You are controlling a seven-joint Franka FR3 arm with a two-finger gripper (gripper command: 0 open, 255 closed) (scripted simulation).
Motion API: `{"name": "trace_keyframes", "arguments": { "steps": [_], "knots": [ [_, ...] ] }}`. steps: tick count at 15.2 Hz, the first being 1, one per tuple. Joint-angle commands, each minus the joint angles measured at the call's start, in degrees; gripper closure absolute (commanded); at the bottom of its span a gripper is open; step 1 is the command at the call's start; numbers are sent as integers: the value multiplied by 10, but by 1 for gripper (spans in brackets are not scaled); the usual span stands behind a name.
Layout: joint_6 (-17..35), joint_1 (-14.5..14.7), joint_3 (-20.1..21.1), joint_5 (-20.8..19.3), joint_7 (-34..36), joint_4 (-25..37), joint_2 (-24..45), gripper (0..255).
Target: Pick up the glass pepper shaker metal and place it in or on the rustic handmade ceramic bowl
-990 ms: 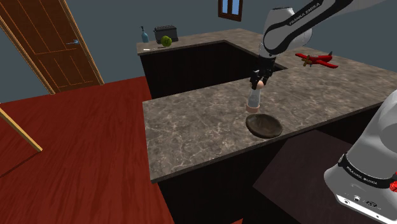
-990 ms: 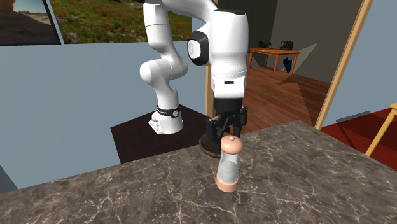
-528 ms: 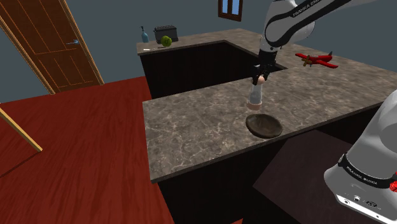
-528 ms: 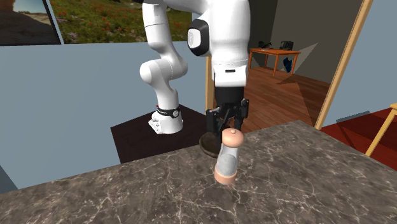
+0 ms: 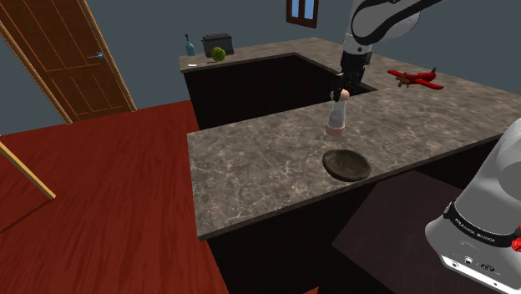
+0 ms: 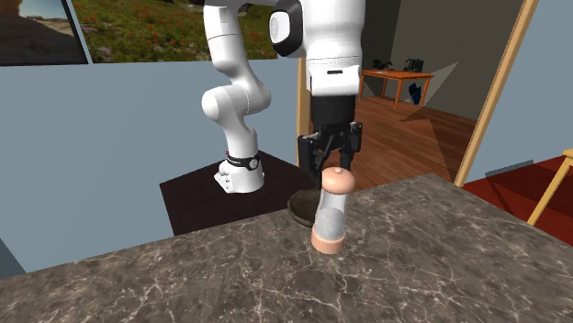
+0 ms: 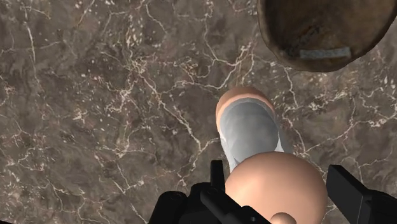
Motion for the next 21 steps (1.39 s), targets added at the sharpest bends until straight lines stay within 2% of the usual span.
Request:
{"name": "trace_keyframes", "arguments": {
  "steps": [1, 9, 15, 21],
  "knots": [
    [-17, 0, 2, -1, 2, 10, -7, 255],
    [-81, 0, 6, -4, 6, 55, -26, 255],
    [-137, 8, 50, -13, 64, -10, -147, 255],
    [-210, 21, 100, 0, 117, -49, -258, 255]
  ]
}}
